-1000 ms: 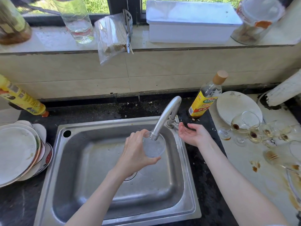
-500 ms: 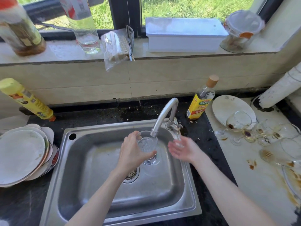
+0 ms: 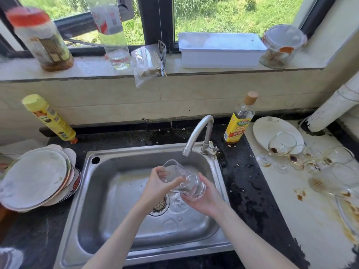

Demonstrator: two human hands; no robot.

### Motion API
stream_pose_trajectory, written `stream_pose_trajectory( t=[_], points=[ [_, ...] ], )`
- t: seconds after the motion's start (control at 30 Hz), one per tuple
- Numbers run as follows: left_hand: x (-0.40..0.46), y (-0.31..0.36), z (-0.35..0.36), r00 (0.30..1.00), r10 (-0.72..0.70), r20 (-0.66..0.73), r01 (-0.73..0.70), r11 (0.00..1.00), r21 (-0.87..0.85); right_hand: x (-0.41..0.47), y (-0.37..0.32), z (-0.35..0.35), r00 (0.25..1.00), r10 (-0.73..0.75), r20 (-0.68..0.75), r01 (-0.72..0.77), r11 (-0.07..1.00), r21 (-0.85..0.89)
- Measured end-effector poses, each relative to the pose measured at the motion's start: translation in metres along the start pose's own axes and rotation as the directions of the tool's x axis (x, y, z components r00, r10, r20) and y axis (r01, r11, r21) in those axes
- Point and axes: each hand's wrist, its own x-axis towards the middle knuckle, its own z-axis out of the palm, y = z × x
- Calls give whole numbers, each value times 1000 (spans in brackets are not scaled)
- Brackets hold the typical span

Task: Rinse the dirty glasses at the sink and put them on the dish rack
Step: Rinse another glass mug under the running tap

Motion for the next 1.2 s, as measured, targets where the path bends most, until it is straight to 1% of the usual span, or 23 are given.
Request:
stream_pose_trajectory(
  t=[0.07, 0.13, 0.17, 0.23, 0.33, 0.37, 0.43, 0.47, 0.53, 0.6, 0.7, 0.73, 0.77, 0.8, 0.87, 0.9, 0.93, 0.97, 1.0, 1.07, 1.1, 1.2],
  points=[
    [-1, -8, -8, 995, -37, 94, 37, 999, -4, -5, -7, -3, 998, -52, -48, 49, 997, -64],
    [-4, -15, -13, 982, -58, 182, 51, 998, 43, -8, -11, -3, 994, -81, -74, 71, 990, -125],
    [-5, -17, -14, 972, -71, 224, 60, 997, 56, -7, -11, -3, 990, -108, -88, 91, 981, -173],
    [-7, -21, -17, 953, -96, 286, 76, 994, 79, -7, -13, -3, 974, -192, -119, 145, 935, -325],
    [-5, -24, -21, 932, -132, 336, 68, 979, 194, -10, -18, -3, 939, -330, -96, 228, 808, -543],
    [-5, -25, -21, 924, -150, 351, 74, 973, 219, -11, -19, -2, 927, -368, -71, 253, 756, -604],
    [-7, -25, -20, 917, -139, 374, 53, 971, 231, -14, -18, 3, 897, -441, -34, 288, 641, -711],
    [-9, -24, -19, 915, -118, 385, 31, 974, 227, -17, -19, 5, 881, -474, -16, 303, 588, -750],
    [-13, -24, -19, 921, -76, 382, 9, 985, 174, -21, -19, 9, 861, -506, 41, 345, 524, -779],
    [-15, -24, -21, 938, -40, 345, 22, 998, 55, -25, -21, 11, 856, -510, 89, 378, 499, -780],
    [-15, -27, -25, 945, -23, 325, 47, 997, -65, -29, -23, 9, 872, -477, 114, 354, 453, -818],
    [-15, -28, -25, 942, -25, 334, 64, 992, -106, -29, -23, 7, 886, -446, 125, 345, 456, -821],
    [-15, -31, -25, 938, -43, 344, 104, 982, -161, -27, -23, 1, 902, -410, 135, 343, 488, -803],
    [-14, -34, -25, 932, -63, 357, 155, 960, -235, -26, -24, -4, 915, -374, 149, 348, 551, -758],
    [-13, -39, -24, 911, -102, 399, 265, 887, -378, -25, -27, -14, 933, -316, 175, 356, 719, -597],
    [-13, -39, -23, 899, -104, 425, 302, 849, -433, -26, -29, -18, 938, -291, 185, 345, 783, -518],
    [-14, -39, -21, 890, -100, 444, 331, 813, -480, -28, -28, -20, 943, -269, 195, 331, 817, -472],
    [-15, -38, -19, 884, -95, 457, 351, 781, -517, -28, -27, -21, 948, -241, 206, 312, 828, -466],
    [-16, -37, -17, 880, -92, 465, 366, 756, -542, -28, -24, -21, 954, -212, 213, 292, 818, -496],
    [-17, -35, -13, 870, -98, 483, 392, 732, -557, -28, -14, -19, 964, -170, 205, 258, 784, -564],
    [-18, -35, -11, 864, -106, 493, 405, 728, -553, -27, -11, -18, 968, -165, 191, 246, 786, -568],
    [-20, -33, -10, 841, -125, 526, 439, 726, -530, -31, -7, -18, 965, -177, 193, 249, 850, -464]
  ],
)
